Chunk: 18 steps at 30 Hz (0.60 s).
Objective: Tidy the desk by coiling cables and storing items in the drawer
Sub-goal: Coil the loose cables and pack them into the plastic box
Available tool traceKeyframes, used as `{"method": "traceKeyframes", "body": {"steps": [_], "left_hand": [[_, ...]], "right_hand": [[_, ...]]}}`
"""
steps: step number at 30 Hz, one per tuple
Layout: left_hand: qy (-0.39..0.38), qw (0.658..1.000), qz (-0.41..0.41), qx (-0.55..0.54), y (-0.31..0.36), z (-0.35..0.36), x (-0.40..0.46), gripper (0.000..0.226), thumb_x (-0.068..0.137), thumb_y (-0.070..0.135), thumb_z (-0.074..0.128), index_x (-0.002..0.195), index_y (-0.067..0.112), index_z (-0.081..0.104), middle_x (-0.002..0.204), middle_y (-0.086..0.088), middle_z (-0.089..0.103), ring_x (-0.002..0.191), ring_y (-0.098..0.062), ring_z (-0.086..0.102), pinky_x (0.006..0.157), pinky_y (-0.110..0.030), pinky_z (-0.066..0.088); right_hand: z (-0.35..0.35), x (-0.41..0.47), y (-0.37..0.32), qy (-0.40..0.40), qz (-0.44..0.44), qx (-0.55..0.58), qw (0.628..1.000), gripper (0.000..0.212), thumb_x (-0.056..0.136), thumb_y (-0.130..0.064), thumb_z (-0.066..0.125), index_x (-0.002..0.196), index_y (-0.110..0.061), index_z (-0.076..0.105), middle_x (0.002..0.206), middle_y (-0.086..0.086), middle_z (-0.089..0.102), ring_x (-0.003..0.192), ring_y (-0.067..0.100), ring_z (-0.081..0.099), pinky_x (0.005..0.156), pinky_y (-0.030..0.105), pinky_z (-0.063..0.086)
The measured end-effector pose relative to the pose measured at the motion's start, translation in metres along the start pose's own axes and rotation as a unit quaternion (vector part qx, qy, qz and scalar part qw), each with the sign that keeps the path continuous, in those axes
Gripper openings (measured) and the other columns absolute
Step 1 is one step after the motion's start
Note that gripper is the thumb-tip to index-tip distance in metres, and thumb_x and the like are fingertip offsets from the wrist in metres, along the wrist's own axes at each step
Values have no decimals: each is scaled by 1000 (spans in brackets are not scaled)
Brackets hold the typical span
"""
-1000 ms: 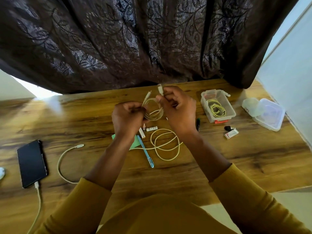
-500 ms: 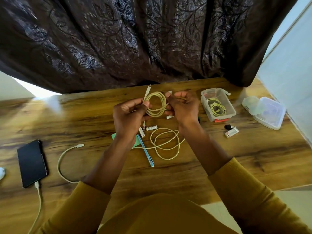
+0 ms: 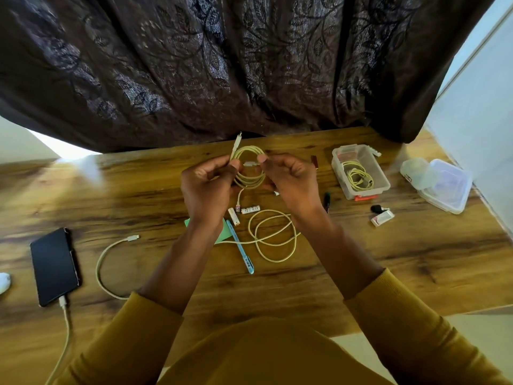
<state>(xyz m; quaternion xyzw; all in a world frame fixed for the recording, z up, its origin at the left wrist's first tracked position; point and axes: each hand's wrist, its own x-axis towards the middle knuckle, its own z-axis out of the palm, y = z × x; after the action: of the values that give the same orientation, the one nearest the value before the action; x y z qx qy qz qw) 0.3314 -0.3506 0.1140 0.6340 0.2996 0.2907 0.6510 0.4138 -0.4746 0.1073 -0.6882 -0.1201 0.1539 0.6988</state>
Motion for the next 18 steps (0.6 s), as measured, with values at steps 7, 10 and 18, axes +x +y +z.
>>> {"method": "traceKeyframes", "body": {"steps": [7,10,18], "left_hand": [[25,1000,-9,-9,1,-1,4,20,95,7,73,115,5,77,94,-8,81,84,-21,80,66,-32,64],[40,999,-19,-21,0,1,3,23,95,5,73,117,1,76,95,-10,81,84,-22,80,67,-33,65],[73,997,-12,-8,-4,6,2,21,91,10,79,112,8,79,93,-3,81,86,-20,80,80,-49,65]], "right_hand": [[-2,0,-3,-56,24,21,998,22,92,-4,75,114,-5,75,103,13,79,100,37,74,87,48,61],[-1,-2,-2,-56,40,31,997,25,92,-3,74,117,-5,73,104,12,79,100,35,75,87,46,61],[8,-8,0,-41,95,91,990,35,90,-2,77,123,-7,65,103,13,79,88,24,76,77,37,62]]}}
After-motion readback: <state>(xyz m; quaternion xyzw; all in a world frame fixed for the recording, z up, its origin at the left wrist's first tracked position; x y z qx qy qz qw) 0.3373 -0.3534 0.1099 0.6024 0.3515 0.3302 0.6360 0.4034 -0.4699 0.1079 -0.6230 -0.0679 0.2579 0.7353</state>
